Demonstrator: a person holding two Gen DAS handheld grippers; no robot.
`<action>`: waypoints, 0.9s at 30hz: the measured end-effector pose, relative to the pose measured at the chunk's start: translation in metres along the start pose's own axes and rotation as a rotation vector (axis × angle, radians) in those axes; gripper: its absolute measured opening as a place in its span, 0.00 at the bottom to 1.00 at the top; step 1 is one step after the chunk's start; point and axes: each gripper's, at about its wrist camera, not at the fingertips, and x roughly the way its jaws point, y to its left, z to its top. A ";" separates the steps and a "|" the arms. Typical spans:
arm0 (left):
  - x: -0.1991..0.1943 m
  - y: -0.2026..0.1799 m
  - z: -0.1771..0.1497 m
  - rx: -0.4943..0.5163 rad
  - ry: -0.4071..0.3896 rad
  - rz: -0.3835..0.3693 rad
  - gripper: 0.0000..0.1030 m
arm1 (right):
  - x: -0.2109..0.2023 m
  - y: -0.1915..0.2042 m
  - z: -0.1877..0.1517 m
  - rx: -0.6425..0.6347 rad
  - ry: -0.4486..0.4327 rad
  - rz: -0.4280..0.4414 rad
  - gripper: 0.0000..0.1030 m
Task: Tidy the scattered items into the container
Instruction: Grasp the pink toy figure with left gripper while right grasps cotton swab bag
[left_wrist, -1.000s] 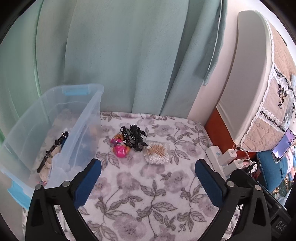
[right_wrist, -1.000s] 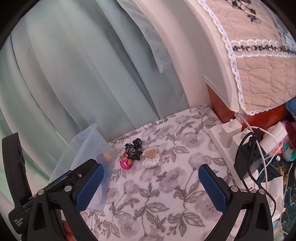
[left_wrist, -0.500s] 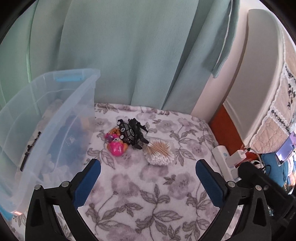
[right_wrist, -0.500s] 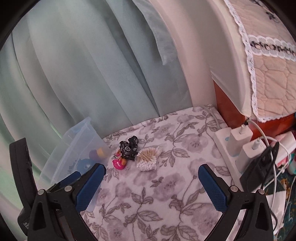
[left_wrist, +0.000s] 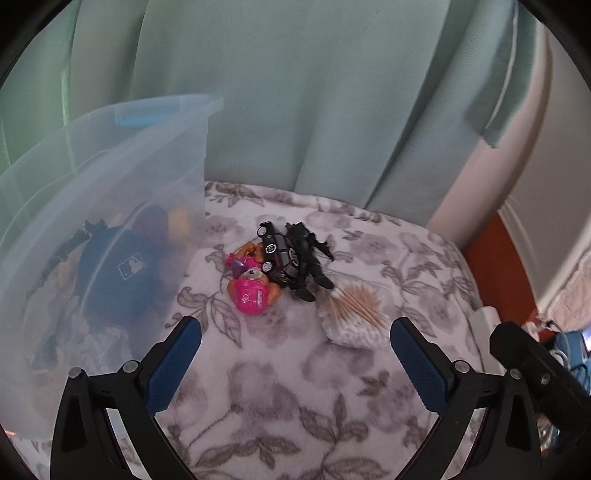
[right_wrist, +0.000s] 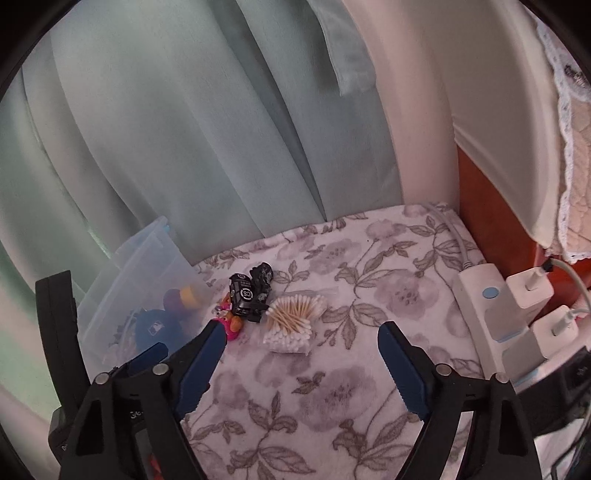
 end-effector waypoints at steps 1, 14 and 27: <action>0.005 0.001 0.000 -0.007 0.003 0.006 0.99 | 0.005 -0.001 0.000 0.003 0.006 0.006 0.79; 0.045 0.020 0.005 -0.086 -0.003 0.076 0.87 | 0.062 -0.015 -0.009 0.025 0.092 0.015 0.67; 0.072 0.032 0.010 -0.107 0.004 0.120 0.65 | 0.111 -0.004 -0.017 -0.001 0.186 0.040 0.65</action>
